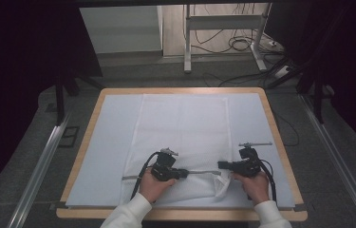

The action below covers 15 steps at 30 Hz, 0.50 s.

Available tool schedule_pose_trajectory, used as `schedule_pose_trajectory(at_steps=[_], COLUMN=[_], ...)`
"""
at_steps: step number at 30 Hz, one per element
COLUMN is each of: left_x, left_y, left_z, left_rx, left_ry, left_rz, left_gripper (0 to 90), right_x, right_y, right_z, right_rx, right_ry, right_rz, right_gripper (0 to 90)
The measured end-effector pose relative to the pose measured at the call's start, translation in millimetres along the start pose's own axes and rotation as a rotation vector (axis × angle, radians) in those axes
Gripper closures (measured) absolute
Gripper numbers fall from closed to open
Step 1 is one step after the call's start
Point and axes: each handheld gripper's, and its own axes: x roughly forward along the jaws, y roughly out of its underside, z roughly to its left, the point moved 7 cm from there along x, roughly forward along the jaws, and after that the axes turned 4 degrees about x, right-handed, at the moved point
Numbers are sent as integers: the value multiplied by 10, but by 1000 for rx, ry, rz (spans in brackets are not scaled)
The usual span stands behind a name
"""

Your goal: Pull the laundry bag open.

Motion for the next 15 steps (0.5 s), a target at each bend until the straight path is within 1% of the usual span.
schedule_pose_trajectory(at_steps=[4,5,6,7,8,10,12,14,15], left_x=[-35,-51,-53,-65,-66,-74,-76,-82,-92], left_y=[29,40,39,47,49,60,65,69,73], left_z=[38,56,56,66,65,72,70,77,88], left_rx=[-10,-4,-11,-8,-14,-12,-20,-20,-14], left_ry=[-4,-9,-10,-10,-9,-9,-3,-5,-6], left_rz=[-6,-1,-8,-3,-8,-10,-17,-17,-13], left_gripper=[866,866,867,866,866,866,866,866,866], right_x=[-1,-2,-2,-3,-3,1,1,1,0], right_y=[-1,-1,-1,-1,-2,-1,-2,-2,-1], right_z=[3,2,0,-1,-2,-4,-5,-6,-7], right_rx=[2,1,1,1,1,-1,2,1,2], right_ry=[-2,1,2,2,1,3,-1,2,-1], right_rz=[-1,-2,-2,-2,-2,0,0,-1,2], right_gripper=[886,886,886,886,886,886,886,886,886])
